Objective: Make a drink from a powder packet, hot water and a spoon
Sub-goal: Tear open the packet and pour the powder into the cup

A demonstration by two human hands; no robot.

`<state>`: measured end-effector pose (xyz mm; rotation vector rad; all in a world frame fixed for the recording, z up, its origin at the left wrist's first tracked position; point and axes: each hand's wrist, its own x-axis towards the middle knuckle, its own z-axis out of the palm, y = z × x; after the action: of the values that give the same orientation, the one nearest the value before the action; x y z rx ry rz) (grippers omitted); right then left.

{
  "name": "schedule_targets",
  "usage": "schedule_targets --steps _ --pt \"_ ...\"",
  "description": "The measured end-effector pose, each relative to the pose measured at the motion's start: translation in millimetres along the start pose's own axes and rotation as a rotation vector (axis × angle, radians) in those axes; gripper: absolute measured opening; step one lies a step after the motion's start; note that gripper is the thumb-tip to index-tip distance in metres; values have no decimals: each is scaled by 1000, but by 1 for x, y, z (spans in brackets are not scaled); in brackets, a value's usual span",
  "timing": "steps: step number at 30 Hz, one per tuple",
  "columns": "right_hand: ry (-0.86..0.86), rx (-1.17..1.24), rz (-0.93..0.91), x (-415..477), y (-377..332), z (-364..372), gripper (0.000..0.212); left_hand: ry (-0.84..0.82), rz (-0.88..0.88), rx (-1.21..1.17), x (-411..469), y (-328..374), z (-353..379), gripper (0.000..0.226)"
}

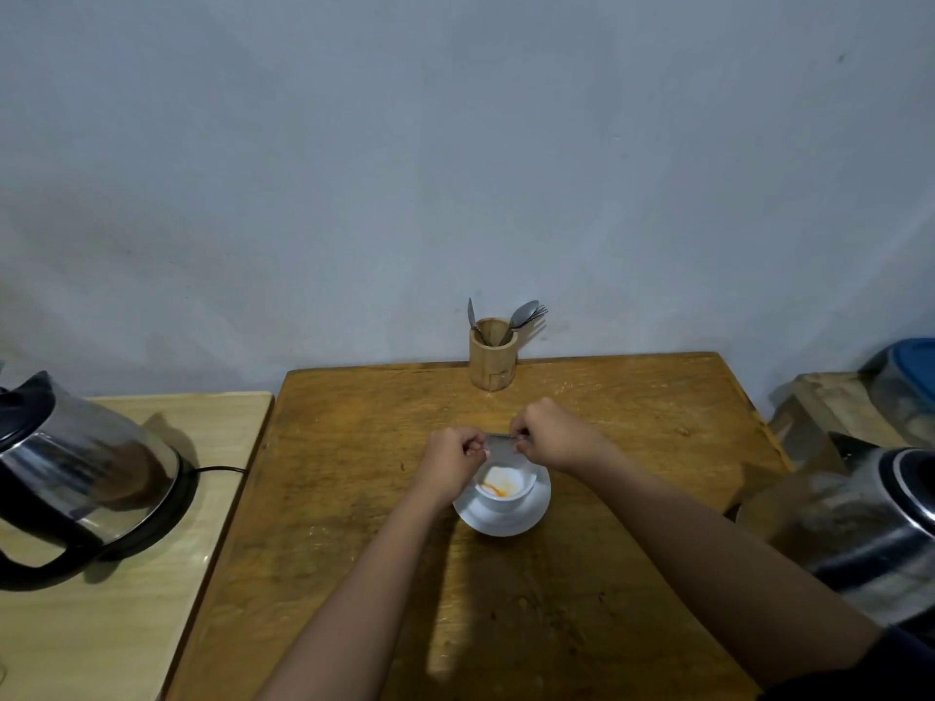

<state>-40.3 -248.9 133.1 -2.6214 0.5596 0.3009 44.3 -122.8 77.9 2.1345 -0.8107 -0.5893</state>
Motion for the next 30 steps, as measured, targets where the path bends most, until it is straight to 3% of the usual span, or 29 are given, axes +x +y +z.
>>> schedule_targets --steps 2,13,24,27,30 --pt "9 6 1 -1 0 -1 7 1 3 -3 0 0 -1 13" --pt "29 24 -10 -5 -3 -2 11 9 17 14 -1 3 -2 6" --pt "58 5 -65 -8 -1 1 13 -11 35 64 -2 5 -6 14" --pt "84 23 -111 -8 -1 1 24 -36 55 52 -2 7 -7 11" --pt "136 62 -158 -7 -1 -1 13 -56 108 45 -2 12 -9 11"
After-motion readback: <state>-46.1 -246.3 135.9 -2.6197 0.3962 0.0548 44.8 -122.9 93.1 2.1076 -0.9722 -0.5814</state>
